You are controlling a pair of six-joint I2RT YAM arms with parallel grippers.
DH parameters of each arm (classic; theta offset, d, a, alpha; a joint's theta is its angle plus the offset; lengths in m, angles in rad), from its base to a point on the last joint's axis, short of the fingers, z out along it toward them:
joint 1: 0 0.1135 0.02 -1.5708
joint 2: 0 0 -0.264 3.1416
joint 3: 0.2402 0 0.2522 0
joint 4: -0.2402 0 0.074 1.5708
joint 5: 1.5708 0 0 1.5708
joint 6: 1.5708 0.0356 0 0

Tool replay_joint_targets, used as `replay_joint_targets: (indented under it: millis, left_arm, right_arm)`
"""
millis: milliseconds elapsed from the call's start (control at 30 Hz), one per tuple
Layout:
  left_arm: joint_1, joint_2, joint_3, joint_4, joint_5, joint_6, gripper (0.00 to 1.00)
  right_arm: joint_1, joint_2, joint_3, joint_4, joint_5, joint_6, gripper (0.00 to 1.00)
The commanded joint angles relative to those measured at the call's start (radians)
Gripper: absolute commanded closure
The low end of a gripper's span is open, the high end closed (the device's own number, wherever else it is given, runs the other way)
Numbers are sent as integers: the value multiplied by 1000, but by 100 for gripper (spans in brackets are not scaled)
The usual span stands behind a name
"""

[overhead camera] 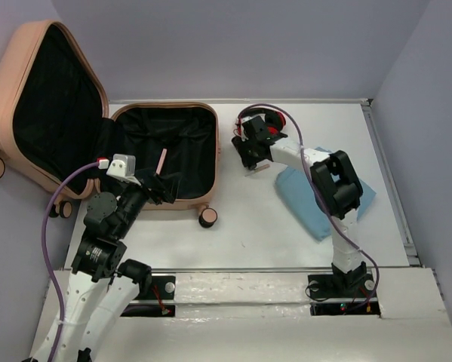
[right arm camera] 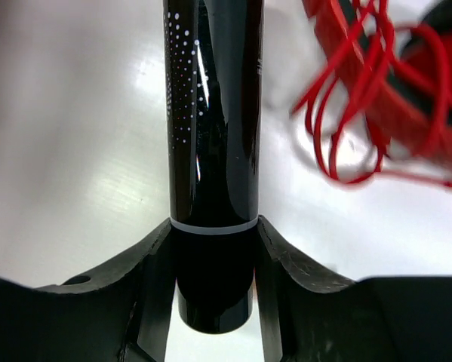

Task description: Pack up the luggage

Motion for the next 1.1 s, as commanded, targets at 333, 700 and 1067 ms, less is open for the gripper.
replay_joint_targets:
  millis: [333, 700, 1067]
  left_arm:
    - [7, -19, 20, 54, 23, 8, 1]
    - [7, -39, 26, 37, -26, 6, 1]
    - [2, -44, 26, 35, -29, 6, 1]
  right_arm:
    - [111, -480, -195, 225, -135, 145, 73]
    - [278, -33, 254, 223, -148, 277, 73]
    - [287, 133, 413, 194, -163, 352, 30]
